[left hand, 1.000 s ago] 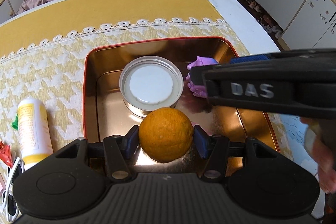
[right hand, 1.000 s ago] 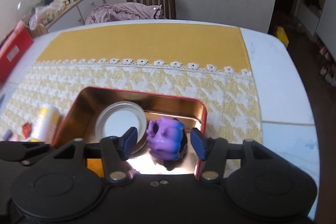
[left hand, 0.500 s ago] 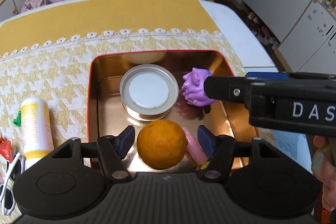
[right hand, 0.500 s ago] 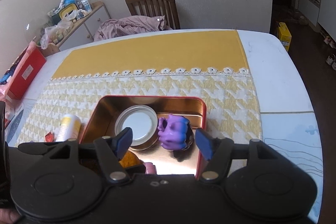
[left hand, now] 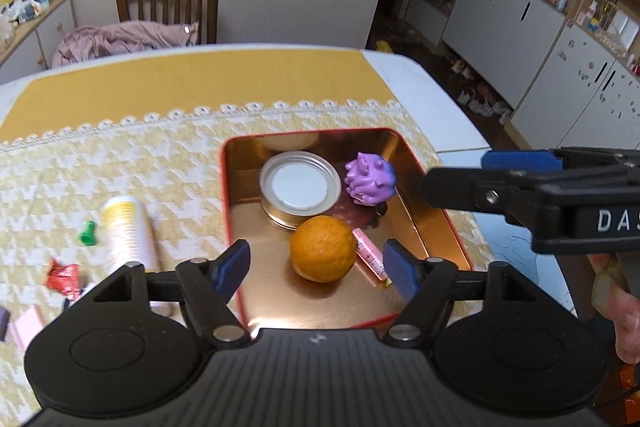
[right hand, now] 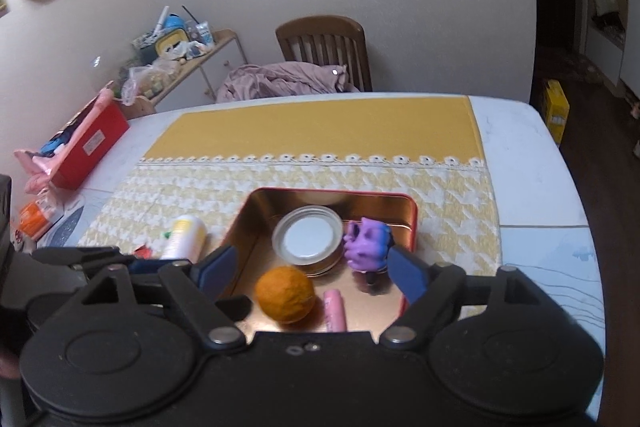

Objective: Organize rigid objects
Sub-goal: 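Place the orange and purple plush toy into the red box, opening both grippers, then grasp the purple eraser with the left gripper while the right gripper grasps the pill bottle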

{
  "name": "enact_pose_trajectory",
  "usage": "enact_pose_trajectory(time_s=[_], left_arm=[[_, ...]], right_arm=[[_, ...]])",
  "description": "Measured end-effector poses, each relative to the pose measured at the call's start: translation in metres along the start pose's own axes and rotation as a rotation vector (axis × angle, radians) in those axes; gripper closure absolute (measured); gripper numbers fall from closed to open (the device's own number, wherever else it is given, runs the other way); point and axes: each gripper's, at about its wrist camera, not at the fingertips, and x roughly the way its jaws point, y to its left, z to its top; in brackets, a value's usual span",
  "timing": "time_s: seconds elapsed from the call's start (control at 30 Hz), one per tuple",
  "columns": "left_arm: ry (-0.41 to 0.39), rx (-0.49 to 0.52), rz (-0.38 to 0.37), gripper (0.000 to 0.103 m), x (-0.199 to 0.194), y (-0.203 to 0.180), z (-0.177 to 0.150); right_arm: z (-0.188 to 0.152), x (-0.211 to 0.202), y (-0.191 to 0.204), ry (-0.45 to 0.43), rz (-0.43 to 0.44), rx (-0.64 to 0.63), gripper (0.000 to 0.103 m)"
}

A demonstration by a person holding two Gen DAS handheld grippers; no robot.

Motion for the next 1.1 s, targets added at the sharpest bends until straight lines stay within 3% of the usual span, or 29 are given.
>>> enact_pose_trajectory(time_s=[0.3, 0.6, 0.83, 1.1], left_arm=[[-0.088, 0.037, 0.012, 0.021, -0.047, 0.029, -0.016], [-0.121, 0.062, 0.048, 0.019, -0.081, 0.084, -0.037], [-0.125, 0.046, 0.053, 0.019, -0.100, 0.143, -0.055], [-0.103, 0.008, 0.113, 0.019, -0.107, 0.215, -0.071]], right_arm=[[-0.020, -0.022, 0.048, -0.057, -0.012, -0.052, 0.001], [-0.038, -0.020, 0.107, -0.066, -0.038, -0.078, 0.000], [-0.046, 0.001, 0.146, -0.041, -0.047, -0.062, 0.000], [-0.047, 0.029, 0.184, -0.029, -0.071, -0.055, 0.001]])
